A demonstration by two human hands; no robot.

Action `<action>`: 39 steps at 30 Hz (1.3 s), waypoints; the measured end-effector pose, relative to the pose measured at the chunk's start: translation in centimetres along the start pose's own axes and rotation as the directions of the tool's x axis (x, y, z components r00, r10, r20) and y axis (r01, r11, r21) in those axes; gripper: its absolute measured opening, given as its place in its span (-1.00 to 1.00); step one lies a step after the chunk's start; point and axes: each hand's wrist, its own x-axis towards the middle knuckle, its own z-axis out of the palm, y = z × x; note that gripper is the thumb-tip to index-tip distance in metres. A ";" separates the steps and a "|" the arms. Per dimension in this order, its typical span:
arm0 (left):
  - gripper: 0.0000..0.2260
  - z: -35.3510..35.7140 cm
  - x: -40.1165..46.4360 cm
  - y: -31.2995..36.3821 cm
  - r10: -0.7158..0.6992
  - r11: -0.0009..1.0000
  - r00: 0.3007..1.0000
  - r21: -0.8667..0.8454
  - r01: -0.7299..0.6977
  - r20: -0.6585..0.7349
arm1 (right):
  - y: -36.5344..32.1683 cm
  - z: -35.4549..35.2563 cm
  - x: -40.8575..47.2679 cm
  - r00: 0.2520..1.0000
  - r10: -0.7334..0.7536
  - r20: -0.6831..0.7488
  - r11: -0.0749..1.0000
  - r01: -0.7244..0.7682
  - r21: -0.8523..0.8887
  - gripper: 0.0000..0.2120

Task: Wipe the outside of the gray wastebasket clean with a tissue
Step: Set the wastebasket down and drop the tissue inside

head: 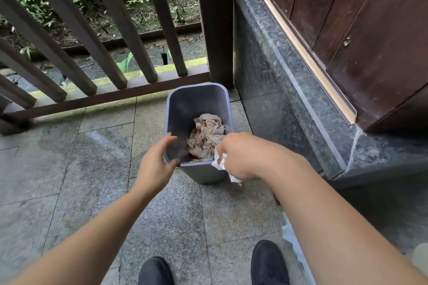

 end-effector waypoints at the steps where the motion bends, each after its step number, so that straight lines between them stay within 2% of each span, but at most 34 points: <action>1: -0.44 0.2 -0.1 -0.6 -0.006 0.999 0.999 0.050 0.004 0.035 | 0.1 0.0 0.0 1.000 0.005 0.005 1.000 -0.005 0.001 -0.72; 4: -0.15 0.9 -0.2 -1.4 -0.048 0.998 0.983 0.055 0.039 0.178 | 0.1 0.1 0.2 0.999 0.016 -0.032 0.998 -0.014 0.060 -0.70; 6: -0.09 1.6 -0.5 -1.3 -0.027 0.998 0.976 0.069 0.013 0.216 | -0.1 0.1 0.2 0.998 0.018 -0.054 0.994 -0.012 0.107 -0.68; 10: -0.01 2.3 -1.2 -0.8 -0.037 0.997 0.992 0.067 0.029 0.122 | -0.8 -0.2 0.6 0.992 0.019 -0.127 0.979 0.007 0.204 -0.66; 14: -0.05 3.0 -1.4 0.4 -0.030 0.999 0.992 0.033 0.026 0.119 | -0.5 -0.6 1.4 0.947 0.070 -0.315 0.933 0.050 0.357 -0.82; 15: -0.05 3.1 -1.5 0.6 -0.030 0.999 0.993 0.042 0.026 0.117 | -0.3 -0.7 1.6 0.936 0.088 -0.341 0.930 0.046 0.364 -0.83; 19: 0.07 3.8 -1.8 0.7 -0.073 0.985 0.988 0.167 0.049 0.139 | 0.6 -0.1 2.9 0.894 0.181 -0.411 0.969 -0.093 0.227 -0.63; 21: 0.09 4.2 -1.8 0.6 -0.058 0.985 0.987 0.169 0.032 0.152 | 0.9 0.0 3.2 0.856 0.230 -0.463 0.965 -0.141 0.219 -0.59; 25: 0.20 4.4 -1.3 -0.2 -0.063 0.995 0.987 0.089 0.051 0.146 | 1.3 0.4 3.6 0.842 0.235 -0.485 0.954 -0.105 0.281 -0.69; 30: 0.21 4.5 -0.3 -1.1 -0.044 0.999 0.990 0.023 0.042 0.136 | 2.0 1.0 4.4 0.794 0.305 -0.526 0.945 -0.182 0.273 -0.74; 33: 0.22 4.7 -0.1 -1.2 -0.044 0.999 0.992 0.022 0.041 0.122 | 1.8 1.2 4.9 0.792 0.302 -0.531 0.947 -0.187 0.260 -0.82; 36: 0.22 4.8 -0.1 -1.3 -0.026 0.999 0.994 0.038 0.023 0.102 | 1.2 1.4 5.1 0.786 0.303 -0.539 0.936 -0.138 0.324 -0.82; 39: 0.25 4.6 0.3 -1.3 0.023 0.997 0.996 0.071 -0.029 0.086 | 0.5 1.5 5.4 0.733 0.273 -0.623 0.938 -0.061 0.340 -0.79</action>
